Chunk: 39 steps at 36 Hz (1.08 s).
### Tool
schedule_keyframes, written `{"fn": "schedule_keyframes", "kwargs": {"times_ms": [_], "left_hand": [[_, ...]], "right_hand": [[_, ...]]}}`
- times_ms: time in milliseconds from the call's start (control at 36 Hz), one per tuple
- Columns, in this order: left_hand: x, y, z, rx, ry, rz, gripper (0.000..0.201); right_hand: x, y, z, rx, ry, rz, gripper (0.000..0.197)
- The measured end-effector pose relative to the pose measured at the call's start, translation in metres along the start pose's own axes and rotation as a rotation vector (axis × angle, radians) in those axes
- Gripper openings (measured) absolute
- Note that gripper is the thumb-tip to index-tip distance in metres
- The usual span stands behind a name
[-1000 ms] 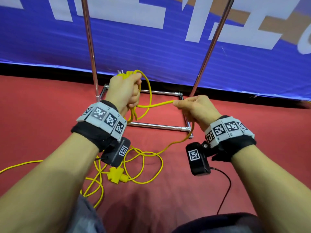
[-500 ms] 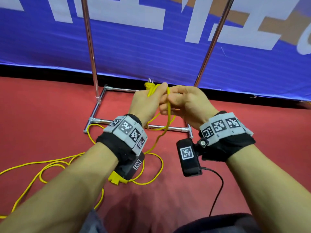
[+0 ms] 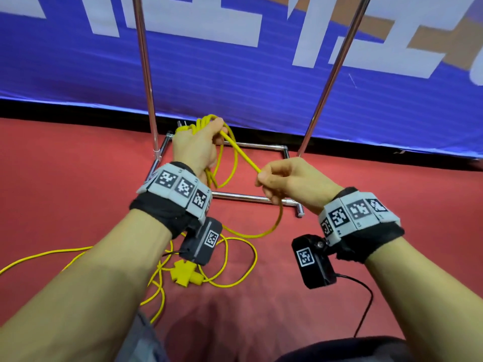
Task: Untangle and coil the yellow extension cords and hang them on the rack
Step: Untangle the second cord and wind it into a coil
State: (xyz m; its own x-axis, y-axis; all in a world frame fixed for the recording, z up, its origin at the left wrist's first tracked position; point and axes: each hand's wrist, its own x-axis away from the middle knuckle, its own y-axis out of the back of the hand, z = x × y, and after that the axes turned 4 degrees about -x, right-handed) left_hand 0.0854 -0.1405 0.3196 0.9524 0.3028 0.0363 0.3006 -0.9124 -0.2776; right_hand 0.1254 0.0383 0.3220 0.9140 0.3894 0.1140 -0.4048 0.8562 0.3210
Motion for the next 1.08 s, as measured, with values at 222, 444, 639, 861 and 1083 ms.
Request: {"fn": "schedule_keyframes", "kwargs": {"times_ms": [222, 444, 639, 861, 1083], "left_hand": [[0.024, -0.025, 0.018, -0.152, 0.060, 0.103, 0.037], [0.020, -0.022, 0.015, -0.138, 0.006, 0.005, 0.027], [0.003, 0.001, 0.005, 0.061, 0.084, 0.066, 0.029], [0.015, -0.007, 0.009, -0.035, 0.196, 0.209, 0.031], [0.019, -0.010, 0.013, -0.044, 0.167, 0.289, 0.024]], "right_hand": [[-0.010, -0.009, 0.018, 0.025, 0.153, -0.163, 0.024], [-0.007, -0.011, 0.011, 0.017, 0.015, -0.026, 0.044], [0.010, 0.004, -0.002, -0.090, -0.067, 0.088, 0.030], [-0.003, -0.007, 0.011, -0.093, 0.062, -0.080, 0.031], [-0.005, -0.014, 0.017, -0.131, 0.025, -0.087, 0.031]]}}
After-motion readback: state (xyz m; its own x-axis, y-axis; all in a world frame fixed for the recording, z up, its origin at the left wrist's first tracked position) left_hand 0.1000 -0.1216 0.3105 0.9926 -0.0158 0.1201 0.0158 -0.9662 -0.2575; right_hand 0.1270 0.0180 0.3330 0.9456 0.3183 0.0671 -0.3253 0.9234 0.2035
